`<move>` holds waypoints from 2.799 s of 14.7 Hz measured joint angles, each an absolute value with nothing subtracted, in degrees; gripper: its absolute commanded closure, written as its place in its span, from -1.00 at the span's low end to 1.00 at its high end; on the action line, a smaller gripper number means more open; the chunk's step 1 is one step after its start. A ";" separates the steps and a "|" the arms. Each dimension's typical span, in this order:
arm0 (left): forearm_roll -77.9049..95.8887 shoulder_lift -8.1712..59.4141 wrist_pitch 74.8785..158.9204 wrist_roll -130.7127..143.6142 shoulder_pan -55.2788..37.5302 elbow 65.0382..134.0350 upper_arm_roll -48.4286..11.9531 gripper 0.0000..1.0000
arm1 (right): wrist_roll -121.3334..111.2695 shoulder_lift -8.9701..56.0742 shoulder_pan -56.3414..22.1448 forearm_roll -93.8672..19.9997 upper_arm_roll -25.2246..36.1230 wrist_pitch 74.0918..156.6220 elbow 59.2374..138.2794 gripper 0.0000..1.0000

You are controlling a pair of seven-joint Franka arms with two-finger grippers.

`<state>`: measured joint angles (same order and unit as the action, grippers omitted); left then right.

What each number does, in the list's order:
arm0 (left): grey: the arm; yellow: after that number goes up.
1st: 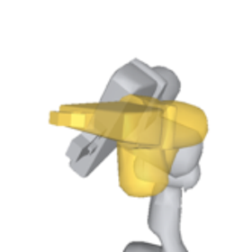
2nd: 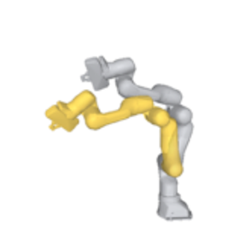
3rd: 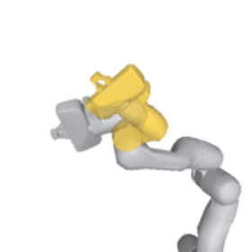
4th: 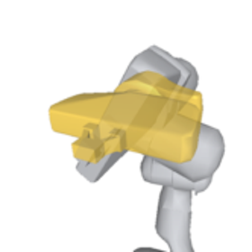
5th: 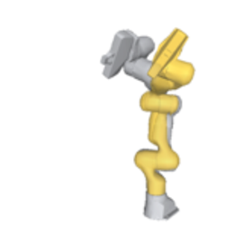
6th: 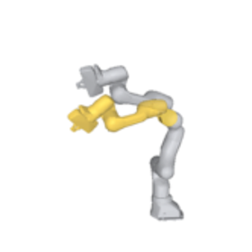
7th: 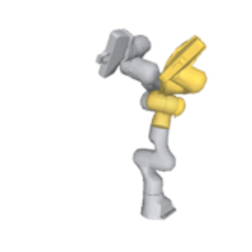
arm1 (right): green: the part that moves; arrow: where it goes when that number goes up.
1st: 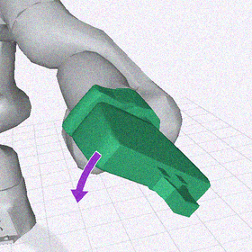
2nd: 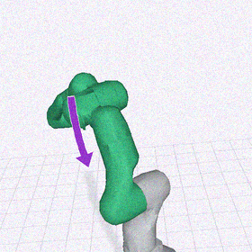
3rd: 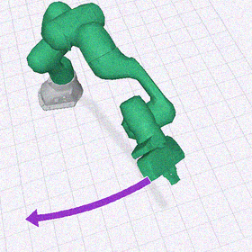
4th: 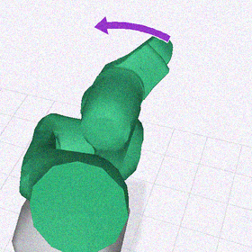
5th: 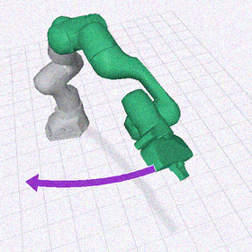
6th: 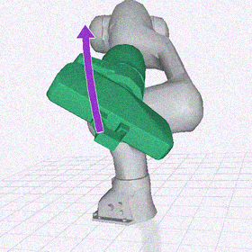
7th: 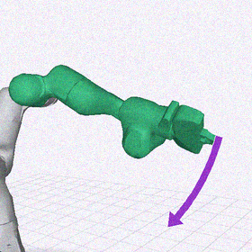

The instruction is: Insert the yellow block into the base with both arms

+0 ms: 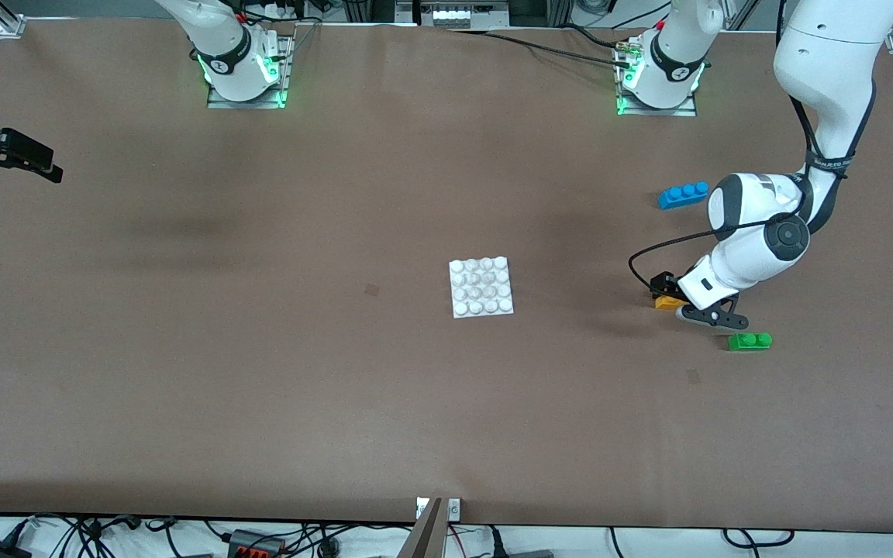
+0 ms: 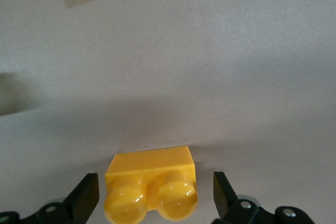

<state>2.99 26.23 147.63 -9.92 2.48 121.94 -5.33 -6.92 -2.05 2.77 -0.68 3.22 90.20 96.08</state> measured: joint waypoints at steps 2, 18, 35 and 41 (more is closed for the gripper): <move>2.99 26.23 147.63 -9.93 2.47 121.94 -5.34 -0.40 | -6.92 -2.02 2.77 -0.68 3.22 90.20 96.08 -1.00; 3.03 21.81 126.22 3.74 1.45 112.16 -12.90 0.09 | -6.92 -2.01 2.75 -0.68 3.21 90.20 96.06 -1.00; 3.05 34.16 128.86 40.26 -16.77 96.84 -20.00 0.23 | -6.92 -1.99 2.30 -0.68 3.02 90.19 96.03 -1.00; 1.53 38.36 129.49 41.81 -23.52 92.47 -15.69 0.23 | -6.92 -1.98 2.21 -0.68 3.02 90.19 96.02 -1.00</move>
